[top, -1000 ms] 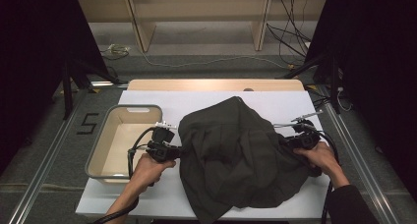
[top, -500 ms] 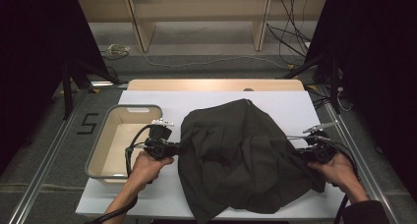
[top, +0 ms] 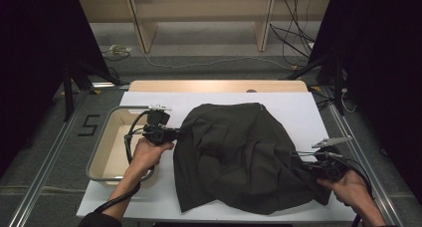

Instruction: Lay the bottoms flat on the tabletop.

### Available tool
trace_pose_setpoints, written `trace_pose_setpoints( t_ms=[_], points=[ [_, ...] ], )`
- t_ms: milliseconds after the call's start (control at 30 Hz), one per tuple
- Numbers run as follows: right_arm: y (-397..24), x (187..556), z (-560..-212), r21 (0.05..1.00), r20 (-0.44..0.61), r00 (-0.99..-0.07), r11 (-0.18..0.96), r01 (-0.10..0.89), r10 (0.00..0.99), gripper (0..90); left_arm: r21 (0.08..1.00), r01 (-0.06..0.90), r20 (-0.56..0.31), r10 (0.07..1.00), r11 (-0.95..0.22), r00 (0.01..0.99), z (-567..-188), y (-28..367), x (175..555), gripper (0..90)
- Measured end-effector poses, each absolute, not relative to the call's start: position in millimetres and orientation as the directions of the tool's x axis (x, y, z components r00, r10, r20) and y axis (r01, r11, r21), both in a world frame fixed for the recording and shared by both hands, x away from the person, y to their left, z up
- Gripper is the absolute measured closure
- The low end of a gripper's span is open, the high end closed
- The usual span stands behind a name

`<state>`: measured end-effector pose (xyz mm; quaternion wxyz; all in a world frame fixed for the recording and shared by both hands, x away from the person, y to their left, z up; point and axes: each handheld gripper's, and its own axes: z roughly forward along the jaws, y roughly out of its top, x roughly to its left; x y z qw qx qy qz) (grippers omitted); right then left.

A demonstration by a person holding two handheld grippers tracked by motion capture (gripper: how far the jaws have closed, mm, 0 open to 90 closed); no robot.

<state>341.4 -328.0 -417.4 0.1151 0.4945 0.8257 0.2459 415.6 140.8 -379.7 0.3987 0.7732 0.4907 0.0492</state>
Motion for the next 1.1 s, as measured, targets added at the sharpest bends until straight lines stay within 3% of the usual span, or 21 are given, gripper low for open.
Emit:
trace_pose_setpoints(
  t_ms=[333,633,733,900,1100],
  points=[
    [-332,349,-424,0.510,-0.055,-0.425,0.391,0.766,0.903,85.3,0.600,0.729,-0.260,0.782,-0.329,0.567,-400,128,401,82.8],
    [-341,354,-428,0.503,-0.041,-0.411,0.374,0.779,0.911,84.2,0.504,0.729,-0.217,0.749,-0.464,0.626,-432,111,382,83.5],
    [-342,353,-426,0.517,-0.031,-0.416,0.371,0.771,0.909,79.7,0.499,0.727,-0.211,0.748,-0.472,0.630,-434,108,380,83.6],
    [-343,352,-414,0.611,-0.010,-0.403,0.325,0.722,0.915,60.5,0.493,0.728,-0.213,0.745,-0.477,0.632,-437,108,381,83.5],
    [-328,372,-403,0.684,0.053,-0.423,0.276,0.675,0.904,61.1,0.489,0.724,-0.212,0.738,-0.487,0.640,-439,105,381,83.6]
  ],
)
